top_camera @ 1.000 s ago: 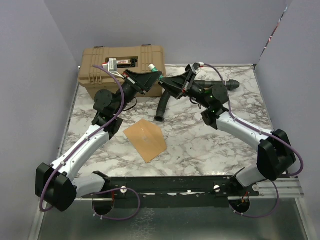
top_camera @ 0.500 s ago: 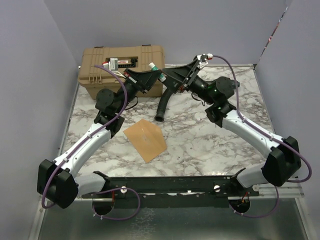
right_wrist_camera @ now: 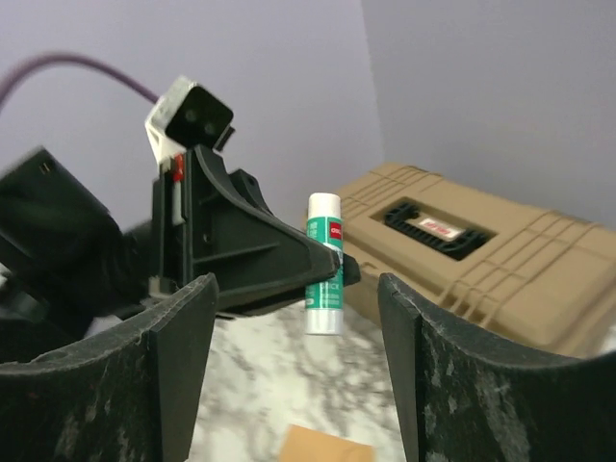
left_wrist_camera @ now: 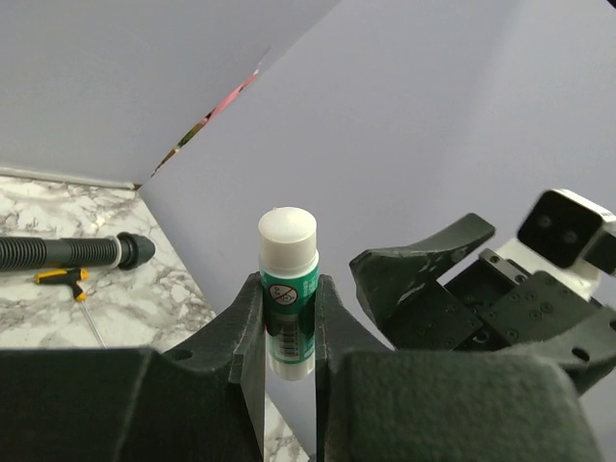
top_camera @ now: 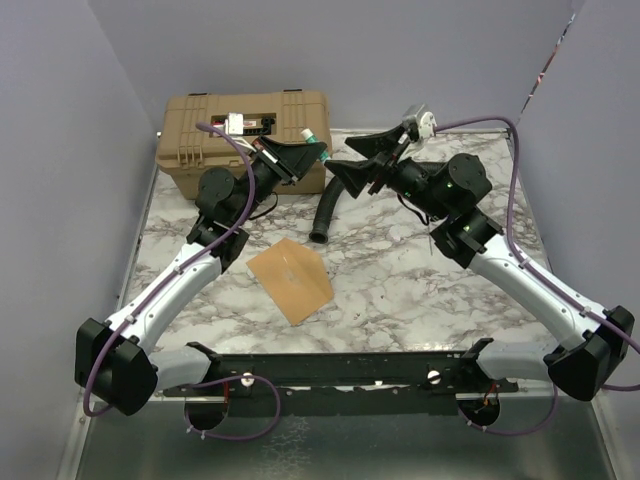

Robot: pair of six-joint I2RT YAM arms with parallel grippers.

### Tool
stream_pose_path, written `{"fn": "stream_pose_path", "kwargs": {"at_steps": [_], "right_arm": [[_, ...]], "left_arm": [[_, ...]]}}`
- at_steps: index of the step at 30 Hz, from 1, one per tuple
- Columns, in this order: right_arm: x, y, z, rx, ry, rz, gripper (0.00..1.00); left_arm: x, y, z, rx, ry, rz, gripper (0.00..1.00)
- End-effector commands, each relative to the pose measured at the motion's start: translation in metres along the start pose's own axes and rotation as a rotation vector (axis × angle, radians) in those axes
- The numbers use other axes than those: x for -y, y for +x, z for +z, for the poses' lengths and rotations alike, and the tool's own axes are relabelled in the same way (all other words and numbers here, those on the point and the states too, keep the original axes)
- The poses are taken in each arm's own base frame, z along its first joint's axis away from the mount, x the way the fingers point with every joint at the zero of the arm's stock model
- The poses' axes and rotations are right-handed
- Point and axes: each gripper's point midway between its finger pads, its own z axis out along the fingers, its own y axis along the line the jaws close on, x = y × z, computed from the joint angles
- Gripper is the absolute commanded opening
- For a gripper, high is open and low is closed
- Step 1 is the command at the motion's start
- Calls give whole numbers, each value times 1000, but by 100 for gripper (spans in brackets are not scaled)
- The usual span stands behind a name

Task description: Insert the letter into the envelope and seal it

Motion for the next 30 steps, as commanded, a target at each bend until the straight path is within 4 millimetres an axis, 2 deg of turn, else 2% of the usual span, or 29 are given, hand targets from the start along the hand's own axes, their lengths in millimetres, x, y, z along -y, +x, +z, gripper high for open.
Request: {"fn": "stream_pose_path", "kwargs": {"at_steps": [1,5,7,11,17,19,21,25,28,30], "right_arm": [[2,17,1,-38,-66,-345,70],[6,29,6,-67,-43,-418,68],[7,33,8,-72,-30,-434,58],[4,36,13,-66,-54,-435,45],[13,37,20,-69,-7,-414,44],[18,36,20,-66,26,-407,40],[23,34,20,-58,57,-401,33],[23,27,20,-34,75,-371,12],[13,22,21,-17,48,-293,2],[4,18,21,-11,28,-185,0]], "left_arm": [[8,-10,5,16,-7,-23,0],[11,-12,6,15,-2,-25,0],[12,-11,6,13,-2,-24,0],[11,-11,6,10,-7,-22,0],[11,-12,6,11,-7,-13,0],[12,-12,6,10,-5,-10,0],[11,-11,6,7,-6,-12,0],[10,-10,6,4,-7,-8,0],[9,-9,5,1,-8,7,0],[11,-10,3,6,4,44,0]]}}
